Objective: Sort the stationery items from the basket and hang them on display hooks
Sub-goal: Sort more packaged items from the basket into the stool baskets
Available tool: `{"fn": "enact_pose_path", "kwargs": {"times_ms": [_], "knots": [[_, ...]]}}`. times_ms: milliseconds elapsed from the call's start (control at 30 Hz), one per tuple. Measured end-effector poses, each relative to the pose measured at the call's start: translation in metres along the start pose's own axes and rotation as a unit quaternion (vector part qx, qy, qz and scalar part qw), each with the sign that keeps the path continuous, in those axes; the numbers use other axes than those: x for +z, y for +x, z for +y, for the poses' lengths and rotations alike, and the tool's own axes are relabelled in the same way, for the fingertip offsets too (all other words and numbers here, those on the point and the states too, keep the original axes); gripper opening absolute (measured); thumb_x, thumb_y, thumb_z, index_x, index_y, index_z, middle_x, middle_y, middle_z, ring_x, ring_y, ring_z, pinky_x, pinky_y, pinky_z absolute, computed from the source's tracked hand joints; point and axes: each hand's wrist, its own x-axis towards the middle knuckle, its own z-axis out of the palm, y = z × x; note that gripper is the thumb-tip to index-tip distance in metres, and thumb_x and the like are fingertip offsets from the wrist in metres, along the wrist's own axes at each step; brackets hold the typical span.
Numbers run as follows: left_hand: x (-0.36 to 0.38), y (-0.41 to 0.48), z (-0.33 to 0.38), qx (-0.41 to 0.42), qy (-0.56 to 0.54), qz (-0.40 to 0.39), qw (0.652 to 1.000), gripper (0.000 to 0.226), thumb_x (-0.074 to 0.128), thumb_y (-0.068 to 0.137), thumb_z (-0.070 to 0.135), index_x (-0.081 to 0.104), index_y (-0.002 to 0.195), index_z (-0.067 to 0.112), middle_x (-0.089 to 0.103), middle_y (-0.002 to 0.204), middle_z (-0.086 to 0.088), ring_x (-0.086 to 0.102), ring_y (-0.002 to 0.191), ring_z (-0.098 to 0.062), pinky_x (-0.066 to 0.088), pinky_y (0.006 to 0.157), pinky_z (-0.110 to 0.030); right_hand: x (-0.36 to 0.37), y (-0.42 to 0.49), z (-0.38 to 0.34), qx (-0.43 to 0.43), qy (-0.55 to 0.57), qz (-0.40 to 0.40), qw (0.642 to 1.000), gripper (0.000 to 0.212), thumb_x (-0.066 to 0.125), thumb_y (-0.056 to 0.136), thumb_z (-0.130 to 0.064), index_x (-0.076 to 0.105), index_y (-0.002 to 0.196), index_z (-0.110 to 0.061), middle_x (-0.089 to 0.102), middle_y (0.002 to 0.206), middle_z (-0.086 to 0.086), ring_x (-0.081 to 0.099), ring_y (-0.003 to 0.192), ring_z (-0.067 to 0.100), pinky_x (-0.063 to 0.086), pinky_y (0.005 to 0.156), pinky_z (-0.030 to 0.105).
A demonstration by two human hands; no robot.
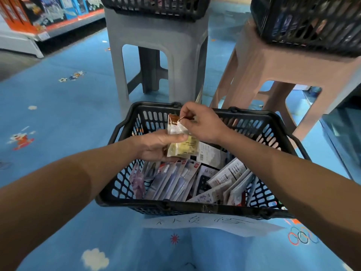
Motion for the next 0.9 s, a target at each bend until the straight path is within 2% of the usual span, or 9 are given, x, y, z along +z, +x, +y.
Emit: {"fn": "enact_pose_path", "kwargs": {"times_ms": [67,167,267,367,467,567,700,767,900], "knots": [[0.003,0.000,-0.001,-0.002,0.001,-0.007,1.000,0.092,0.101,0.058,0.025,0.059,0.138,0.011,0.066,0.137,-0.016,0.062,0.129,-0.033,0.048,0.109,-0.048,0.005,0.002,-0.004,0.010,0.017,0.010,1.000,0.011,0.069,0.092,-0.006,0.063,0.092,-0.016,0.064,0.086,-0.007,0.060,0.083,0.009,0.049,0.079,0.024],[0.005,0.003,-0.002,-0.002,0.014,0.017,1.000,0.058,0.080,0.079,-0.002,0.061,0.133,0.008,0.069,0.130,-0.018,0.067,0.122,-0.034,0.056,0.092,-0.042,0.007,0.003,-0.002,0.032,0.058,0.026,0.997,0.008,0.073,0.091,-0.008,0.067,0.093,-0.013,0.069,0.088,-0.004,0.064,0.085,0.011,0.054,0.083,0.026],[0.002,0.006,-0.002,0.006,0.008,0.045,0.999,0.058,0.078,0.077,-0.006,0.061,0.130,0.008,0.073,0.124,-0.017,0.070,0.117,-0.034,0.056,0.097,-0.044,0.006,0.001,0.006,0.089,0.090,0.084,0.988,0.022,0.076,0.091,-0.020,0.062,0.108,-0.021,0.064,0.102,-0.006,0.062,0.092,0.006,0.051,0.080,0.020],[0.002,0.010,0.001,0.032,-0.028,0.071,0.997,0.055,0.079,0.071,-0.002,0.065,0.122,0.015,0.076,0.116,-0.011,0.074,0.106,-0.026,0.059,0.091,-0.035,0.007,-0.003,0.009,0.239,0.195,0.110,0.945,0.049,0.076,0.090,-0.044,0.054,0.126,-0.019,0.064,0.117,-0.005,0.063,0.098,0.005,0.050,0.077,0.018],[0.011,0.015,0.009,0.055,-0.046,0.082,0.994,0.044,0.073,0.066,0.006,0.069,0.108,0.016,0.078,0.098,-0.006,0.075,0.089,-0.020,0.059,0.072,-0.026,0.013,-0.006,0.007,0.364,0.320,-0.008,0.875,0.070,0.064,0.088,-0.067,0.057,0.138,-0.017,0.069,0.131,0.002,0.067,0.115,0.021,0.055,0.089,0.034],[0.023,0.021,0.018,0.083,-0.059,0.089,0.991,0.046,0.064,0.062,0.006,0.067,0.108,0.010,0.072,0.097,-0.010,0.070,0.091,-0.022,0.058,0.084,-0.035,0.019,-0.001,-0.003,0.332,0.408,-0.042,0.849,0.044,0.055,0.101,-0.046,0.066,0.129,-0.015,0.075,0.116,0.012,0.073,0.103,0.028,0.058,0.080,0.039],[0.032,0.017,0.034,0.105,-0.032,0.145,0.983,0.053,0.059,0.053,0.013,0.064,0.105,0.014,0.067,0.080,-0.005,0.064,0.068,-0.017,0.048,0.051,-0.023,0.013,0.008,-0.014,0.296,0.480,-0.015,0.826,0.041,0.043,0.099,-0.013,0.060,0.134,-0.002,0.067,0.115,0.024,0.064,0.102,0.036,0.050,0.088,0.049],[0.030,0.013,0.041,0.100,-0.020,0.157,0.982,0.051,0.061,0.053,0.013,0.065,0.104,0.014,0.067,0.079,-0.006,0.064,0.068,-0.017,0.045,0.047,-0.022,0.010,0.012,-0.018,0.298,0.491,-0.007,0.818,0.036,0.042,0.097,-0.009,0.064,0.126,-0.006,0.069,0.110,0.020,0.065,0.098,0.035,0.052,0.088,0.051],[0.032,-0.002,0.052,0.081,-0.019,0.157,0.984,0.062,0.070,0.061,0.012,0.061,0.123,0.013,0.073,0.099,-0.011,0.071,0.090,-0.024,0.056,0.070,-0.035,0.000,0.007,-0.035,0.316,0.478,0.044,0.818,0.033,0.047,0.096,-0.002,0.067,0.120,-0.012,0.075,0.108,0.014,0.072,0.096,0.026,0.060,0.082,0.043]]}}
